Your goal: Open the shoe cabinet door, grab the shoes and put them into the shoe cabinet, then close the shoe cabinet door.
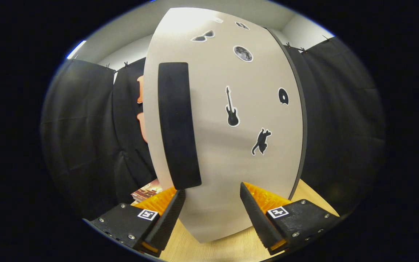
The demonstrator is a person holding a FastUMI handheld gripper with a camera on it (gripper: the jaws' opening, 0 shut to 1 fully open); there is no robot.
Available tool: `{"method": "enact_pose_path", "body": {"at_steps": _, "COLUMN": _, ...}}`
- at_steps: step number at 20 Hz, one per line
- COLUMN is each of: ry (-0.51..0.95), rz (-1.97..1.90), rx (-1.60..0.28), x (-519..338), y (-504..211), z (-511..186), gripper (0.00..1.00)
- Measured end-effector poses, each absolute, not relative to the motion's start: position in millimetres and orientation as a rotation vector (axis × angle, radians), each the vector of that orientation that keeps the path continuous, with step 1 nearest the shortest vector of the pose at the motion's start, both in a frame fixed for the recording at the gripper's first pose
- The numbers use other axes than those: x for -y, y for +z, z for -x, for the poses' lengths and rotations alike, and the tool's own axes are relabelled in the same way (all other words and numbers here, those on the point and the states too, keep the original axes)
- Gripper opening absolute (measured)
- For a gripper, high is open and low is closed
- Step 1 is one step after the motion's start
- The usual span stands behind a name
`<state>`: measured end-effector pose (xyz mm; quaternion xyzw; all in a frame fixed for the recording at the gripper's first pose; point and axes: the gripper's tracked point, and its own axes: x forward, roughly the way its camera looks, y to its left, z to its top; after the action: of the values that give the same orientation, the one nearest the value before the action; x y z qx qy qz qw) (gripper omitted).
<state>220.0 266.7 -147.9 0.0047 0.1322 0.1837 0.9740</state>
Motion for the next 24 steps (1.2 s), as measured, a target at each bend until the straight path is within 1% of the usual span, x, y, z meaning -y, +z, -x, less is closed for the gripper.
{"method": "enact_pose_path", "body": {"at_steps": 9, "ry": 0.408, "rz": -0.014, "rx": -0.275, "x": -305.9, "y": -156.4, "z": -266.7, "gripper": 0.94}}
{"method": "enact_pose_path", "body": {"at_steps": 14, "ry": 0.412, "rz": 0.050, "rx": -0.288, "x": -315.8, "y": -157.8, "z": -282.6, "gripper": 0.94}}
{"method": "enact_pose_path", "body": {"at_steps": 19, "ry": 0.383, "rz": 0.104, "rx": -0.287, "x": -284.9, "y": -140.4, "z": -259.9, "gripper": 0.95}}
{"method": "enact_pose_path", "body": {"at_steps": 24, "ry": 0.329, "rz": 0.128, "rx": -0.208, "x": -226.8, "y": -73.4, "z": -213.7, "gripper": 0.95}}
